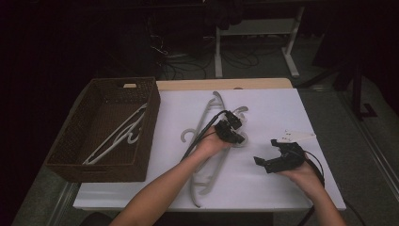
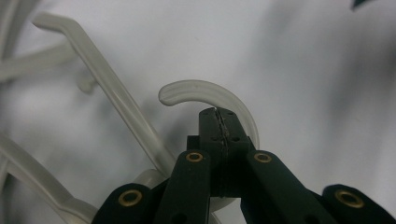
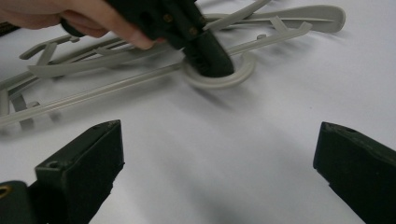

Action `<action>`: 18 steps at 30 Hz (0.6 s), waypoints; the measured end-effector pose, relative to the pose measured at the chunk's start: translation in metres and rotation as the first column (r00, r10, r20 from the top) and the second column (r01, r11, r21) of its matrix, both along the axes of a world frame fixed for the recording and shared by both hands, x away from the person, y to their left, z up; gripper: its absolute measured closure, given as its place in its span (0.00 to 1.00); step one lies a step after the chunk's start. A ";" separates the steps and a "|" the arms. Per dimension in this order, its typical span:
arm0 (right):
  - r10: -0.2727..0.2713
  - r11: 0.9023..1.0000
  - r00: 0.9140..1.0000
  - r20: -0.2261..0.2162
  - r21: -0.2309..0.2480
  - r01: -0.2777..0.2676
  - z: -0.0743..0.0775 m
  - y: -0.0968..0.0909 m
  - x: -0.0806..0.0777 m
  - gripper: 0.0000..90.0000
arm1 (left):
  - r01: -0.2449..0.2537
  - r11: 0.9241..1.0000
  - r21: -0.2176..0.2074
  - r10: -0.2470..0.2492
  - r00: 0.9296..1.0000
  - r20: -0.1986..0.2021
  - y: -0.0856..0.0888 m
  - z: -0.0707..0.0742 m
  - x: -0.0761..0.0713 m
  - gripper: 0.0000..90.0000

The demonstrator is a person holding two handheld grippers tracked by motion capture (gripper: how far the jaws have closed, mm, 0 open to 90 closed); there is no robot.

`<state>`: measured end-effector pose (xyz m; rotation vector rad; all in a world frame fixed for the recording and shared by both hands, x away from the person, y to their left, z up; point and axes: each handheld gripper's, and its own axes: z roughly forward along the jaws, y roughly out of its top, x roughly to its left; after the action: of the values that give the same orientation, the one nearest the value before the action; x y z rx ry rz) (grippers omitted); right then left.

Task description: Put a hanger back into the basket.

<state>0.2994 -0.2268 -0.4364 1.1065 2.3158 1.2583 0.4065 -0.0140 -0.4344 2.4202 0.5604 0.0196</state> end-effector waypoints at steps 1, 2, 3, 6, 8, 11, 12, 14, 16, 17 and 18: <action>-0.001 1.000 1.000 -0.001 -0.001 0.001 0.000 0.000 0.000 0.02 | 0.004 1.000 -0.002 -0.004 1.000 -0.005 0.002 -0.001 -0.003 1.00; -0.001 1.000 1.000 0.000 -0.001 0.001 0.000 0.000 0.000 0.02 | 0.012 1.000 -0.003 -0.012 1.000 -0.010 0.004 -0.001 -0.005 1.00; -0.002 1.000 1.000 0.000 -0.002 0.002 0.000 0.000 0.000 0.02 | 0.015 1.000 -0.008 -0.015 1.000 -0.015 0.006 -0.001 -0.008 1.00; -0.003 1.000 1.000 0.000 -0.003 0.003 0.000 0.000 0.000 0.02 | 0.043 0.999 -0.008 -0.043 0.999 -0.026 0.012 -0.001 -0.016 1.00; -0.003 1.000 1.000 -0.001 -0.002 0.003 0.000 0.000 0.000 0.02 | 0.046 0.999 -0.010 -0.047 0.999 -0.027 0.013 -0.001 -0.018 1.00; -0.002 1.000 1.000 -0.001 -0.005 0.002 -0.001 0.001 0.001 0.02 | 0.025 0.999 -0.020 -0.025 1.000 0.004 0.021 0.004 -0.023 0.94; -0.002 1.000 1.000 -0.001 -0.005 0.002 -0.001 0.001 0.000 0.02 | 0.018 0.999 -0.027 -0.018 1.000 0.006 0.024 0.007 -0.024 0.92; -0.002 1.000 1.000 -0.002 -0.005 0.002 -0.001 0.001 0.000 0.02 | 0.005 0.999 -0.044 -0.004 1.000 0.021 0.032 0.013 -0.026 0.86; -0.003 1.000 1.000 -0.003 -0.005 0.003 -0.001 0.001 0.000 0.02 | -0.017 0.999 -0.051 0.019 0.999 0.040 0.042 0.020 -0.029 0.79; -0.005 1.000 1.000 -0.004 -0.004 0.005 -0.001 0.000 0.001 0.02 | -0.031 0.998 -0.057 0.034 0.998 0.047 0.047 0.023 -0.031 0.71; -0.005 1.000 1.000 -0.004 -0.004 0.005 -0.001 0.000 0.001 0.02 | -0.043 0.997 -0.057 0.046 0.998 0.052 0.053 0.026 -0.033 0.71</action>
<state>0.3000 -0.2265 -0.4375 1.1136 2.3165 1.2498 0.3732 0.0388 -0.4084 2.3455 0.5825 0.0860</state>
